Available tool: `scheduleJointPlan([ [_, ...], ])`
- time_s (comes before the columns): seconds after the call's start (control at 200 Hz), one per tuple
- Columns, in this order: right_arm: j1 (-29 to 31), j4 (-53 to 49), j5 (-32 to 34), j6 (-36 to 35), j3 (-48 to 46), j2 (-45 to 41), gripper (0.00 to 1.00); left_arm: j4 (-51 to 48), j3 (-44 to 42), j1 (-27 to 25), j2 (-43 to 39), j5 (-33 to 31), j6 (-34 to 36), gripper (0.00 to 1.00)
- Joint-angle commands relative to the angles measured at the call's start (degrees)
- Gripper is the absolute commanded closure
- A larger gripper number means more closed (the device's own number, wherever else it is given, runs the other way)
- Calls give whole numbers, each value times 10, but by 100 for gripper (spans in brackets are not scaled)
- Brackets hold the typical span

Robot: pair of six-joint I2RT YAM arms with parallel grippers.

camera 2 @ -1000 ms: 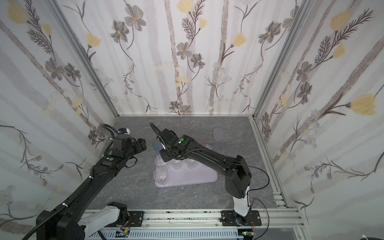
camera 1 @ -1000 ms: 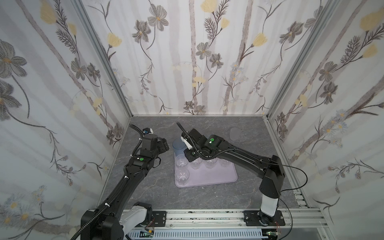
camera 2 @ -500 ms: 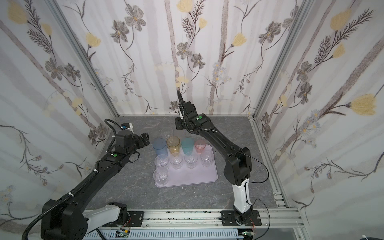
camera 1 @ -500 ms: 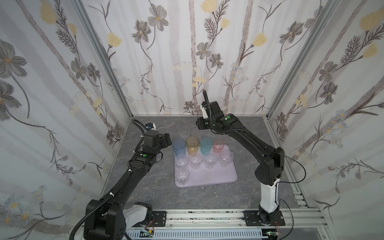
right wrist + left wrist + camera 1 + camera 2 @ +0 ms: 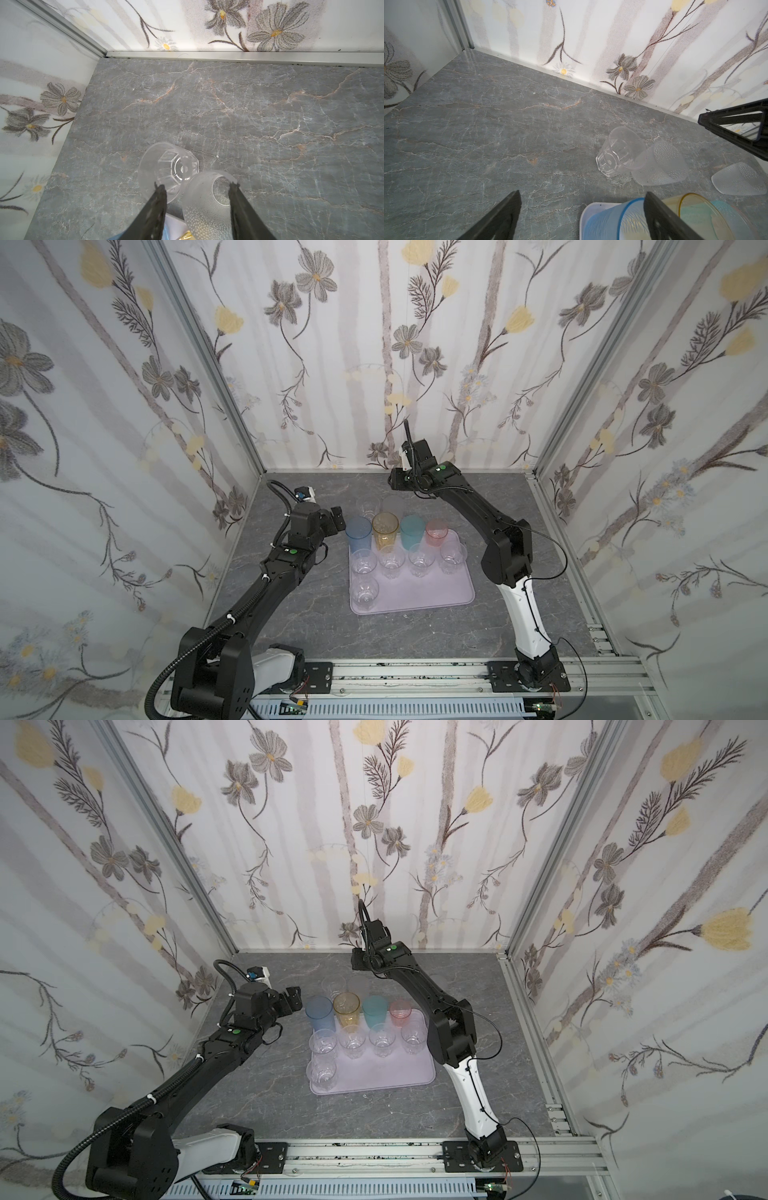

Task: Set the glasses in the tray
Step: 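Raise the right gripper back to the table glasses while the left gripper approaches them, then grasp a clear glass with the left gripper while the right gripper hovers beside it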

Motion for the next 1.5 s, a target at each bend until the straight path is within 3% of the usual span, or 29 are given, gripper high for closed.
scheduleJointPlan([
  [0.0, -2, 26, -28, 17, 22, 26, 50, 20, -1, 2, 10, -12, -4, 5],
  [0.215, -12, 36, -39, 20, 28, 39, 49, 9, 54, 19, 54, 16, -18, 10],
  [0.74, -16, 65, -71, 30, 27, 68, 47, -15, 276, 21, 307, 138, 17, 16],
  [0.974, -29, 36, -65, 12, 24, 39, 46, -173, 430, 23, 432, 206, 103, 20],
  [1.329, -31, 29, -66, 3, 2, 21, 46, -215, 475, 28, 482, 250, 123, 33],
  [1.494, -31, 28, -65, 1, 2, 20, 45, -220, 479, 28, 498, 232, 123, 34],
])
